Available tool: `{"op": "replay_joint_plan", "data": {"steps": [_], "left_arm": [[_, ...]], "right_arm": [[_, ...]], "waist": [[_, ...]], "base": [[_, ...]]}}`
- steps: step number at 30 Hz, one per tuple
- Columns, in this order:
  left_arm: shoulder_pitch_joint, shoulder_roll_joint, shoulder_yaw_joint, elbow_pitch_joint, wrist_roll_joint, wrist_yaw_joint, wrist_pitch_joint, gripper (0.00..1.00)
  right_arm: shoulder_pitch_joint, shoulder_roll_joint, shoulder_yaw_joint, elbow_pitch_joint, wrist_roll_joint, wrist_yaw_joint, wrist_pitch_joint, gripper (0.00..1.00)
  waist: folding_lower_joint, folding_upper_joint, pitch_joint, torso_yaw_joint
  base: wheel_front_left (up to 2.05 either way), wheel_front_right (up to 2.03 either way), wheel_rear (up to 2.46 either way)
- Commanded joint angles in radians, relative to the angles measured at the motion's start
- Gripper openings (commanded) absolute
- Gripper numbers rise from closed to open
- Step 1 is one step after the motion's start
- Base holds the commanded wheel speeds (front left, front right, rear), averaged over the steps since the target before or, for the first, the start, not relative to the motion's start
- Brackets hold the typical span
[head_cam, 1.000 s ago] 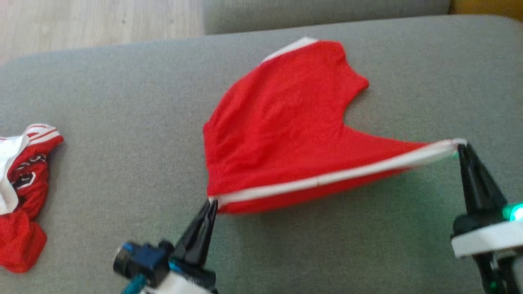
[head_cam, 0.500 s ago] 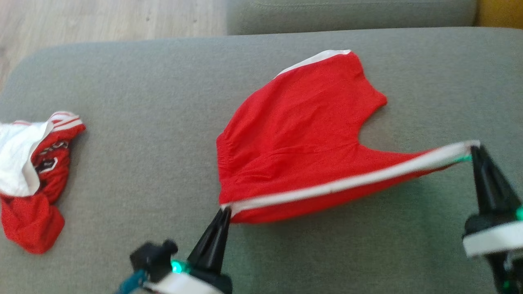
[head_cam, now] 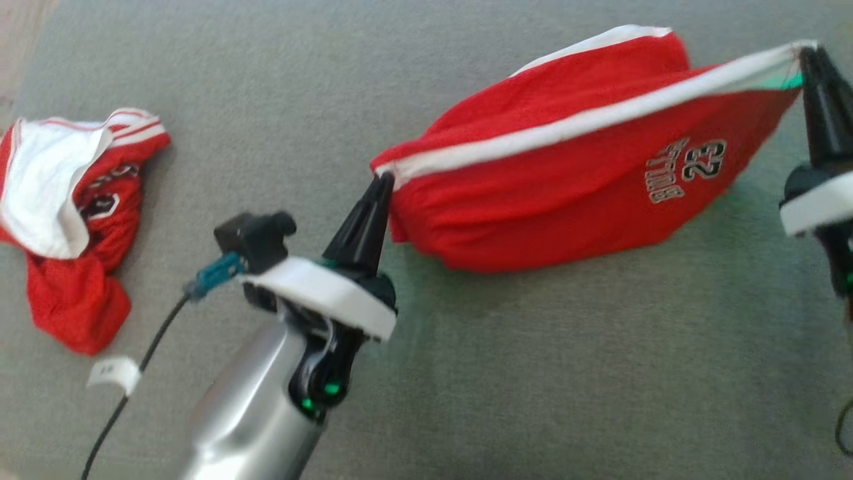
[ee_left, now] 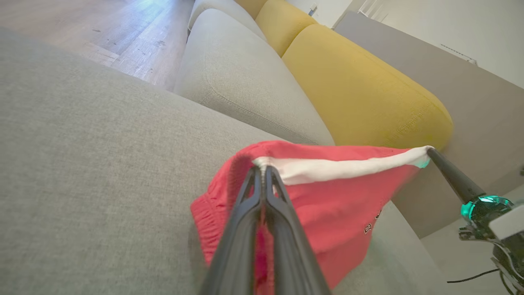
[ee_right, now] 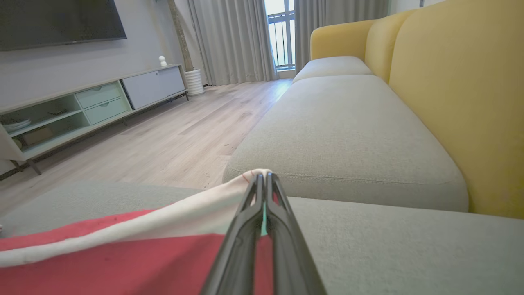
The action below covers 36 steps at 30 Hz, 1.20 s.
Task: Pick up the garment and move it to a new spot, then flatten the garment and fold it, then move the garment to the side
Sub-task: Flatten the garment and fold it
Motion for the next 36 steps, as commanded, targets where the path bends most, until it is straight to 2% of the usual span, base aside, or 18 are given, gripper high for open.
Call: {"op": "replay_joint_plan", "data": {"steps": [1,14,15,16,17,18,19,24,26,30,36], "left_arm": [[-0.072,-0.003,0.041,0.005,-0.011,-0.013,-0.001,0.0],[-0.278,-0.037,0.005,0.257,-0.017,-0.048,-0.046,0.0],[-0.288,-0.039,0.0,0.276,-0.019,-0.049,-0.054,0.0],[-0.296,-0.04,-0.004,0.295,-0.022,-0.051,-0.063,0.0],[-0.303,-0.042,-0.01,0.312,-0.024,-0.052,-0.073,0.23],[-0.309,-0.044,-0.016,0.33,-0.025,-0.053,-0.082,0.51],[-0.314,-0.045,-0.021,0.346,-0.025,-0.054,-0.094,1.0],[-0.301,-0.047,-0.046,0.406,0.008,-0.055,-0.19,1.0],[-0.279,-0.039,-0.051,0.412,0.042,-0.042,-0.23,1.0],[-0.178,-0.017,-0.044,0.346,0.166,0.042,-0.269,1.0],[-0.001,-0.015,0.063,0.099,0.392,0.123,-0.271,1.0]], "right_arm": [[-0.055,-0.027,0.03,0.01,0.009,-0.001,-0.015,0.0],[-0.308,-0.033,0.181,0.301,0.045,-0.001,-0.07,0.0],[-0.321,-0.031,0.195,0.321,0.047,-0.001,-0.078,0.15],[-0.333,-0.027,0.207,0.34,0.05,-0.001,-0.087,0.8],[-0.343,-0.024,0.217,0.356,0.052,-0.001,-0.097,1.0],[-0.351,-0.021,0.227,0.369,0.055,-0.001,-0.112,1.0],[-0.355,-0.018,0.237,0.378,0.059,-0.001,-0.128,1.0],[-0.318,-0.021,0.272,0.404,0.101,-0.001,-0.203,1.0],[-0.276,-0.029,0.292,0.405,0.124,-0.001,-0.203,1.0],[-0.164,-0.074,0.326,0.396,0.163,-0.001,-0.178,1.0],[-0.111,-0.095,0.283,0.408,0.177,-0.001,-0.173,1.0]], "waist": [[-0.0003,0.0,0.035,0.035],[-0.0003,0.0,0.106,0.072],[-0.0003,0.0,0.108,0.074],[-0.0003,0.0,0.11,0.074],[-0.0003,0.0,0.111,0.075],[-0.0003,0.0,0.11,0.074],[-0.0003,0.0,0.108,0.073],[-0.0003,0.0,0.066,0.061],[-0.0003,0.0,0.043,0.053],[-0.0003,0.0,0.005,0.05],[-0.0003,0.0,0.014,0.093]], "base": [[0.0,0.0,0.0],[0.0,0.0,0.0],[0.0,0.0,0.0],[0.0,0.0,0.0],[0.0,0.0,0.0],[0.0,0.0,0.0],[0.0,0.0,0.0],[0.0,0.0,0.0],[0.0,0.0,0.0],[0.0,0.0,0.0],[0.0,0.0,0.0]]}}
